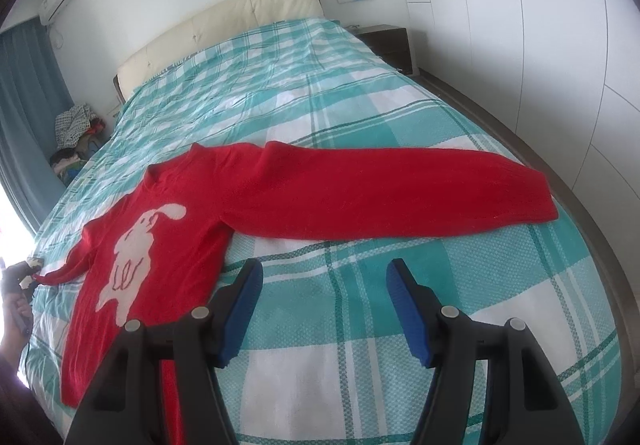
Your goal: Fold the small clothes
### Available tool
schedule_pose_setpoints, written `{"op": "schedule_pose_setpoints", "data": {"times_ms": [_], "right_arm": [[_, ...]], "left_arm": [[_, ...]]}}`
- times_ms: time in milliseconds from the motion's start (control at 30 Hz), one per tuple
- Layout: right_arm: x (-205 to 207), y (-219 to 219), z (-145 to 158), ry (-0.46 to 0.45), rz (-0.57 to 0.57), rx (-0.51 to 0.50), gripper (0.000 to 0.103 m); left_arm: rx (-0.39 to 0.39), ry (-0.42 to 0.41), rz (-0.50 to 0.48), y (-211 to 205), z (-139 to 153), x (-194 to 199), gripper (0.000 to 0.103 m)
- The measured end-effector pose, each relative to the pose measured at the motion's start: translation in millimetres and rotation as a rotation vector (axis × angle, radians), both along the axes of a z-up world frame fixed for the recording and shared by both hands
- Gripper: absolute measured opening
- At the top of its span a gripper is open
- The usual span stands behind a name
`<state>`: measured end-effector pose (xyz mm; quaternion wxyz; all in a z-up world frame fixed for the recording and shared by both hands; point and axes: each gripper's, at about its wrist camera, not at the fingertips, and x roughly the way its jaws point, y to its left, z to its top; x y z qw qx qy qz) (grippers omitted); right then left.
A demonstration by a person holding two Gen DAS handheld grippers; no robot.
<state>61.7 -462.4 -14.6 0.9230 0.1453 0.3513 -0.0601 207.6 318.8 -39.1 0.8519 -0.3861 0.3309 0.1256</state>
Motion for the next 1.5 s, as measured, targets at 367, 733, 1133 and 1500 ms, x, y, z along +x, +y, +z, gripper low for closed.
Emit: {"op": "schedule_pose_setpoints", "data": {"times_ms": [367,733,1133,1500], "right_arm": [[2,-4,-5,0.020,-0.007,0.015,0.064],[4,-1,-6,0.033,-0.007,-0.009,0.064],[7,-1,-8,0.041,-0.011,-0.022,0.064],[7,0,-10,0.043,-0.013,-0.032,0.064]], "left_arm": [[0.103,0.023,-0.058,4,1,10,0.034],[0.135,0.084,-0.107,18,-16,17,0.003],[0.462,0.227,-0.002,17,-19,28,0.002],[0.448,0.268,0.034,23,-31,26,0.002]]}}
